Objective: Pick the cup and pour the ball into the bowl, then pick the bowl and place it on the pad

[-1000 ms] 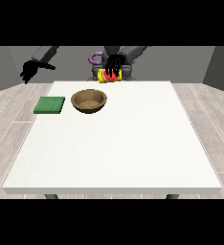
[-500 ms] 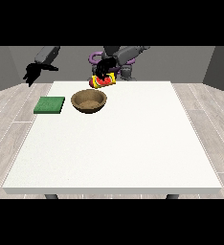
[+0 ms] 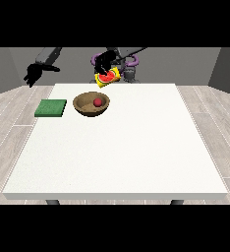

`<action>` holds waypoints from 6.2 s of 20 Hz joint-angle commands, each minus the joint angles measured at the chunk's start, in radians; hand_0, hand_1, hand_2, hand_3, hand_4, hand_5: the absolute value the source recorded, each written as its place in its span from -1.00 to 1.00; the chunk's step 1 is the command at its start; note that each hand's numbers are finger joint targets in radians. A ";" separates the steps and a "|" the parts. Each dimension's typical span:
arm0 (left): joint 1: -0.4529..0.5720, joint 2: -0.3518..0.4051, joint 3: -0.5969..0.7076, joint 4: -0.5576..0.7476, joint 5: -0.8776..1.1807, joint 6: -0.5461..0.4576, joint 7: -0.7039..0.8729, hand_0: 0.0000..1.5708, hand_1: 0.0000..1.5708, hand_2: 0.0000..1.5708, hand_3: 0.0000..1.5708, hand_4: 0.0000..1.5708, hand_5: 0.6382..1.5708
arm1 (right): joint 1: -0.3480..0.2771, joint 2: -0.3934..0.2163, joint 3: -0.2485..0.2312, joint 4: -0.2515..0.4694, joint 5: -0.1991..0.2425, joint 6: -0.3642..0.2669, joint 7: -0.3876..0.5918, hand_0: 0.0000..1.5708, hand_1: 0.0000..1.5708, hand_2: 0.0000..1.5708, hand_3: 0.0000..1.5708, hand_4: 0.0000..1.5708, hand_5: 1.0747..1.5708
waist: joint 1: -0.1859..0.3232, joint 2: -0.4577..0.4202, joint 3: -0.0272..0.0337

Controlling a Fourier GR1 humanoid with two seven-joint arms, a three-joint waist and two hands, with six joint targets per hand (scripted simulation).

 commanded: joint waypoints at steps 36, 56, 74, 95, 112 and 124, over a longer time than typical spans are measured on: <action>0.331 -0.009 0.879 -0.169 1.179 0.174 -0.674 -1.00 -1.00 -1.00 -1.00 -1.00 0.88 | -0.095 0.148 0.050 -0.123 -0.056 -0.084 0.147 -1.00 -1.00 -1.00 -1.00 -0.70 0.91 | 0.069 0.259 -0.0024; 0.293 -0.012 0.761 -0.354 1.172 0.131 -0.561 -1.00 -1.00 -1.00 -1.00 -1.00 0.97 | -0.070 0.196 0.001 0.070 -0.083 -0.079 -0.060 -1.00 -1.00 -1.00 -1.00 -0.81 0.81 | 0.179 0.334 0.0008; 0.358 0.064 0.812 -0.334 1.229 0.029 -0.575 -1.00 -1.00 -1.00 -1.00 -1.00 0.99 | -0.077 0.267 0.071 0.116 -0.011 -0.337 0.152 1.00 1.00 1.00 0.05 -0.17 1.00 | 0.216 0.226 -0.0010; 0.399 0.122 0.946 -0.210 1.289 0.060 -0.600 -1.00 -1.00 -1.00 -1.00 -1.00 1.00 | -0.215 0.104 0.112 0.020 -0.007 -0.299 0.563 1.00 1.00 1.00 1.00 0.35 0.95 | 0.036 0.086 -0.0007; 0.398 0.048 0.873 -0.287 1.219 0.178 -0.777 -1.00 -1.00 -1.00 -1.00 -1.00 0.99 | -0.178 -0.174 -0.099 0.099 -0.174 -0.033 0.400 1.00 1.00 1.00 0.74 0.31 0.97 | 0.063 0.381 0.0013; 0.400 0.076 0.829 -0.564 1.190 0.171 -0.605 -1.00 -1.00 -1.00 -1.00 -1.00 0.99 | -0.191 -0.320 -0.101 0.228 -0.104 0.023 0.218 1.00 1.00 1.00 -1.00 0.32 0.99 | 0.084 0.485 0.0013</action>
